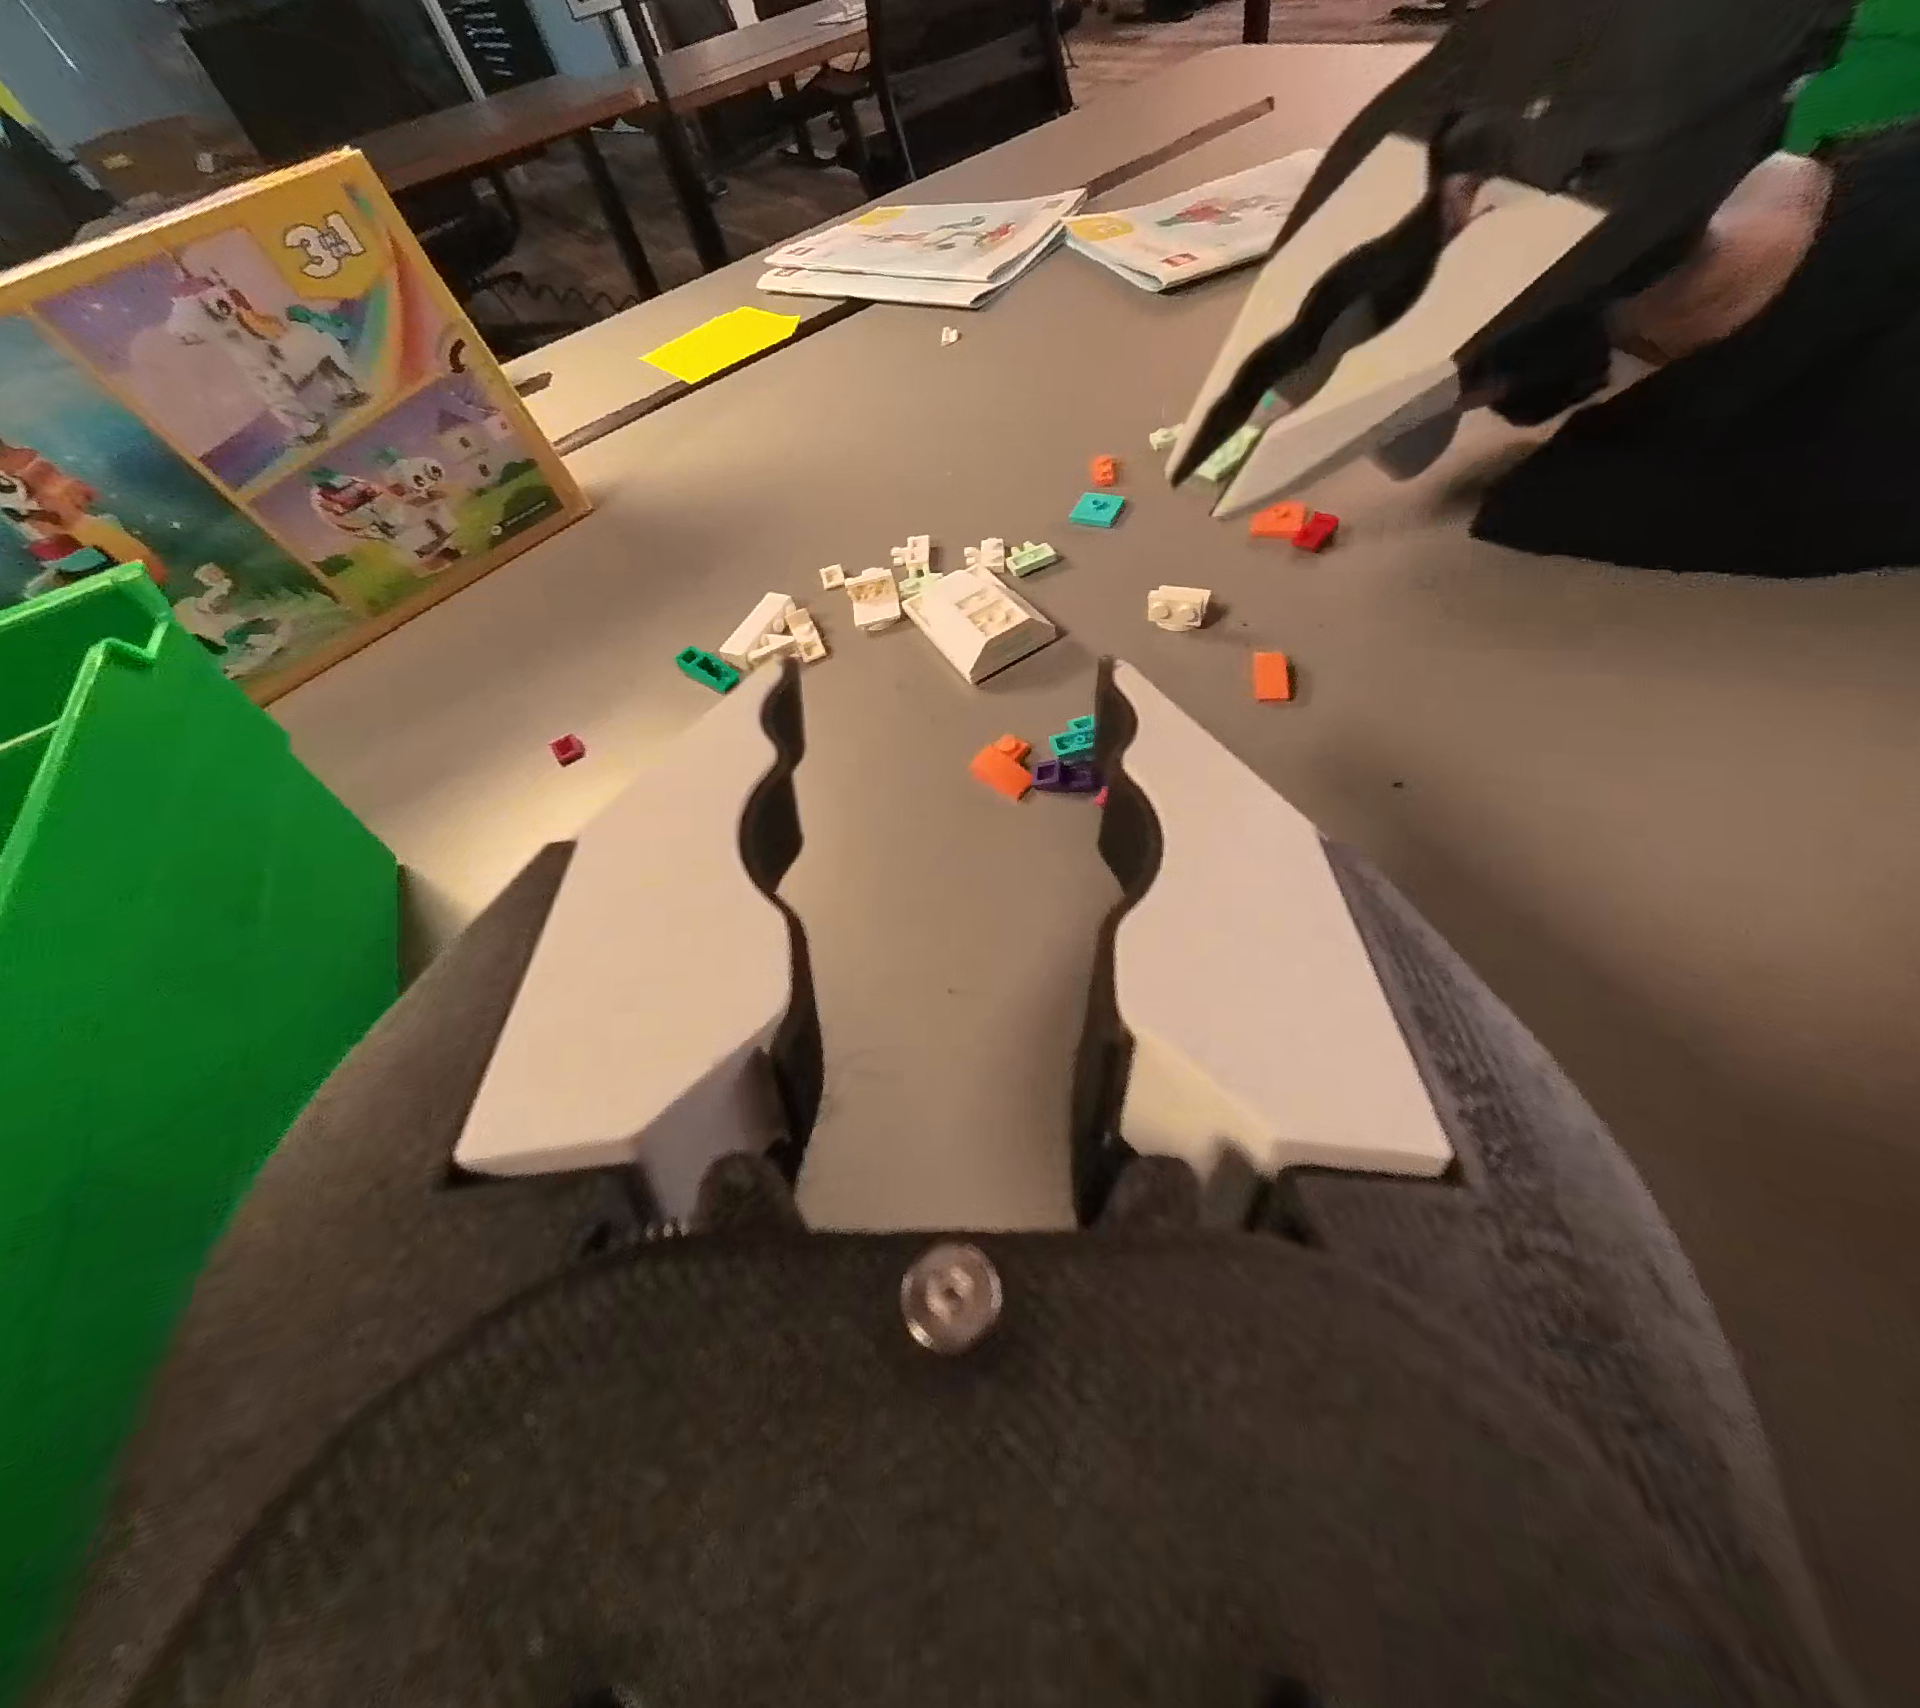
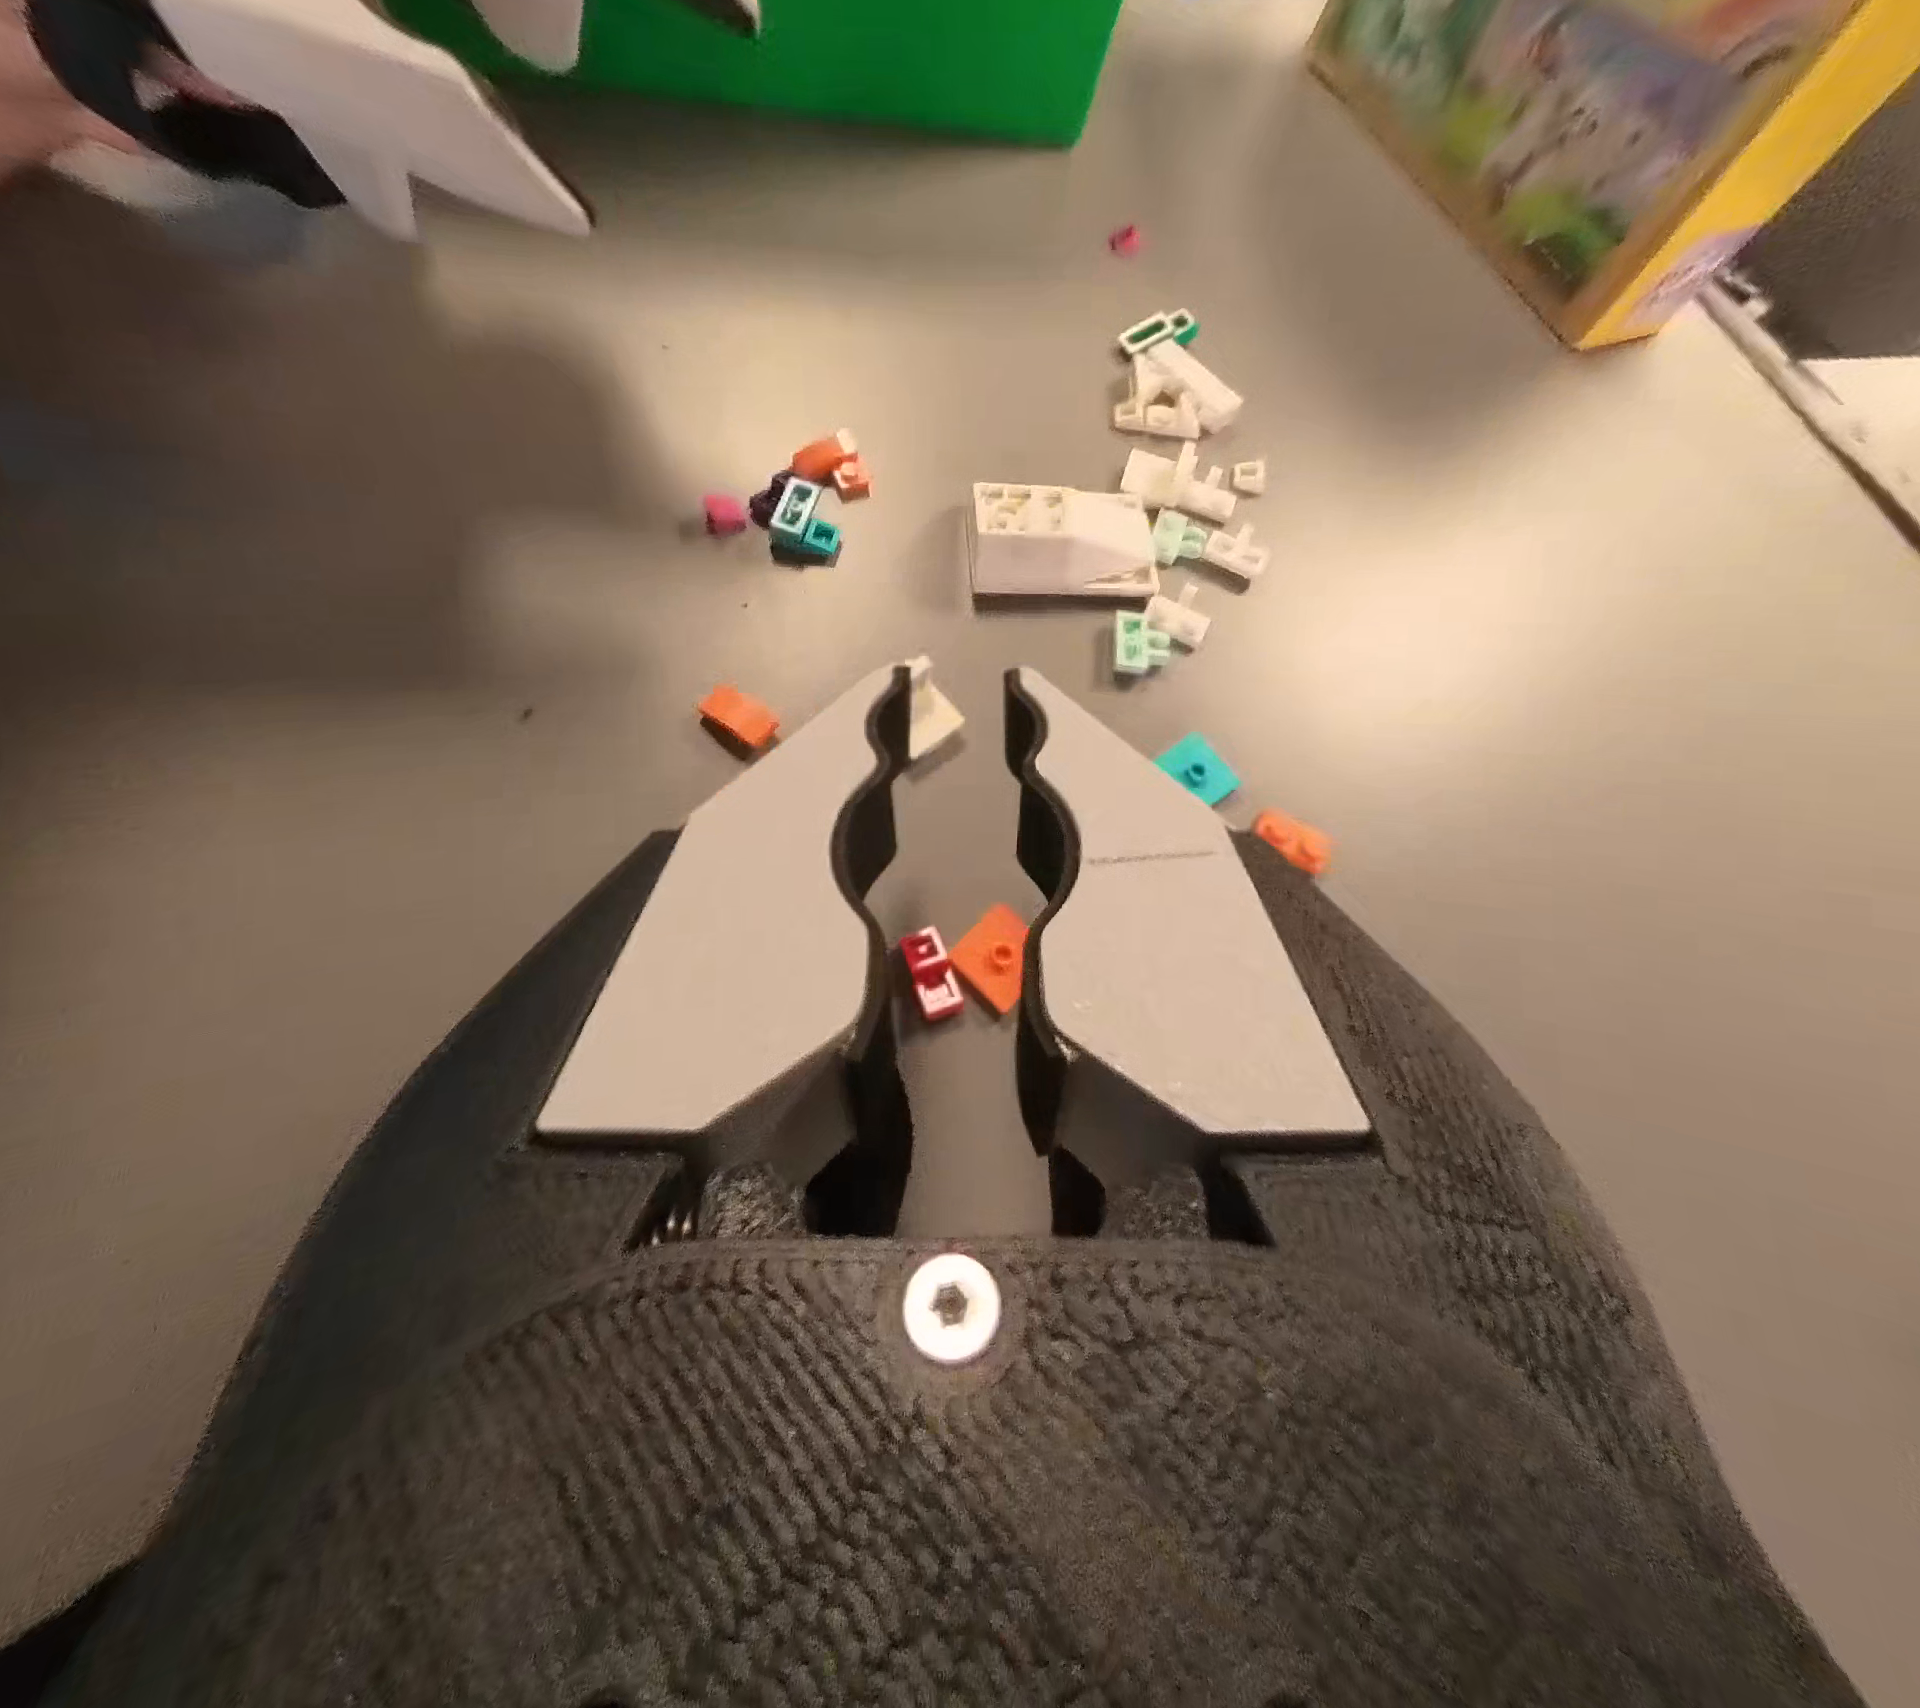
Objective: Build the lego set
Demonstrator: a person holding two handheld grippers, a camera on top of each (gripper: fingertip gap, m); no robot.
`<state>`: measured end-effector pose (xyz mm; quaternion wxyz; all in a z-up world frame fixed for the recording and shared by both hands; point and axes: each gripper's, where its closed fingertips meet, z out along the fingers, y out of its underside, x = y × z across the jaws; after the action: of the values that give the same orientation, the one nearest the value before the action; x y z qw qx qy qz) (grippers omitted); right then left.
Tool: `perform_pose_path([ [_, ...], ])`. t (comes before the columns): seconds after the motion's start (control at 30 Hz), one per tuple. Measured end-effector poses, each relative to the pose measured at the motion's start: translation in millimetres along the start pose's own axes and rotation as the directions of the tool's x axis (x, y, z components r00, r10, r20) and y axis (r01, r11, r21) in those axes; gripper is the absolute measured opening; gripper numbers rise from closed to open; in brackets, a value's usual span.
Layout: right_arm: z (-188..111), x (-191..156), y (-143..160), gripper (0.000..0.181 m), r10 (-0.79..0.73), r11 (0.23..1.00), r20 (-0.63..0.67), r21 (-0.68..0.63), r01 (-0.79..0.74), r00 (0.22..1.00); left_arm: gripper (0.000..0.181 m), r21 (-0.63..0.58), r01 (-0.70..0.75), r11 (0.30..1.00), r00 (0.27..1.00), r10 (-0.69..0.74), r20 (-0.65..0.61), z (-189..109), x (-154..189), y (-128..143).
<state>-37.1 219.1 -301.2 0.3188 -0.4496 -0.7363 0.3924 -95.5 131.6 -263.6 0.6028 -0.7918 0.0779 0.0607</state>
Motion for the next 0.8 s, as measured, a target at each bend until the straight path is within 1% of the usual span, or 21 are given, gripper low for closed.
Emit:
perform_pose_path([
  [0.03, 1, 2, 1, 0.017, -0.004, 1.000, -0.017, 0.000, 0.004, 1.000, 0.055, -0.003, -0.005, 1.000, 1.000, 0.005, 0.000, 0, 0, 0],
  [0.07, -1, 11, 0, 0.016, -0.006, 1.000, -0.073, 0.019, 0.008, 0.997, 0.055, -0.004, -0.014, 1.000, 1.000, 0.014, 0.005, 0, 0, 1],
  [0.1, -7, 26, -3, 0.015, 0.007, 0.999, -0.160, 0.046, 0.001, 0.987, 0.055, -0.004, -0.026, 1.000, 1.000, 0.026, 0.013, 0, 0, 1],
  [0.13, -18, 47, -2, 0.011, 0.042, 0.998, -0.274, 0.066, -0.025, 0.961, 0.055, -0.004, -0.037, 0.999, 0.999, 0.037, 0.020, -1, -1, 1],
  [0.17, -32, 70, 5, 0.009, 0.088, 0.995, -0.395, 0.069, -0.066, 0.915, 0.055, -0.005, -0.047, 0.999, 0.998, 0.047, 0.029, -1, -1, 0],
  [0.23, -62, 105, 30, 0.001, 0.153, 0.986, -0.586, 0.043, -0.158, 0.796, 0.055, -0.002, -0.058, 0.998, 0.997, 0.058, 0.046, -2, -3, 0],
  [0.27, -72, 115, 46, 0.000, 0.161, 0.980, -0.639, 0.012, -0.200, 0.752, 0.055, 0.000, -0.059, 0.998, 0.997, 0.058, 0.054, -2, -5, -1],
  [0.33, -84, 122, 73, 0.000, 0.128, 0.961, -0.704, -0.086, -0.263, 0.699, 0.055, 0.008, -0.048, 0.999, 0.997, 0.048, 0.063, -3, -8, -2],
  [0.4, -88, 122, 89, 0.000, 0.053, 0.941, -0.732, -0.191, -0.279, 0.679, 0.055, 0.019, -0.031, 0.999, 0.997, 0.030, 0.065, -5, -10, -4],
  [0.43, -85, 118, 95, 0.000, 0.037, 0.926, -0.719, -0.236, -0.293, 0.694, 0.055, 0.025, -0.021, 0.999, 0.998, 0.020, 0.065, -6, -11, -5],
  [0.47, -83, 115, 97, 0.000, 0.040, 0.918, -0.712, -0.251, -0.308, 0.701, 0.055, 0.032, -0.013, 0.999, 0.998, 0.011, 0.063, -7, -11, -6],
  [0.5, -80, 111, 96, 0.000, 0.074, 0.916, -0.690, -0.239, -0.323, 0.720, 0.055, 0.040, -0.007, 0.999, 0.998, 0.004, 0.062, -8, -12, -7],
  [0.57, -71, 99, 91, 0.000, 0.198, 0.914, -0.608, -0.169, -0.369, 0.768, 0.055, 0.054, -0.002, 0.999, 0.998, -0.002, 0.061, -10, -12, -10],
  [0.6, -70, 97, 90, 0.000, 0.241, 0.908, -0.586, -0.147, -0.393, 0.773, 0.055, 0.058, -0.002, 0.998, 0.998, -0.001, 0.060, -11, -12, -10],
  [0.67, -69, 94, 88, 0.000, 0.259, 0.908, -0.565, -0.134, -0.397, 0.783, 0.055, 0.059, -0.006, 0.998, 0.998, 0.002, 0.060, -11, -12, -11],
  [0.8, -62, 92, 87, 0.000, 0.254, 0.907, -0.549, -0.151, -0.393, 0.797, 0.054, 0.057, -0.018, 0.998, 0.999, 0.015, 0.048, -11, -8, -11],
])
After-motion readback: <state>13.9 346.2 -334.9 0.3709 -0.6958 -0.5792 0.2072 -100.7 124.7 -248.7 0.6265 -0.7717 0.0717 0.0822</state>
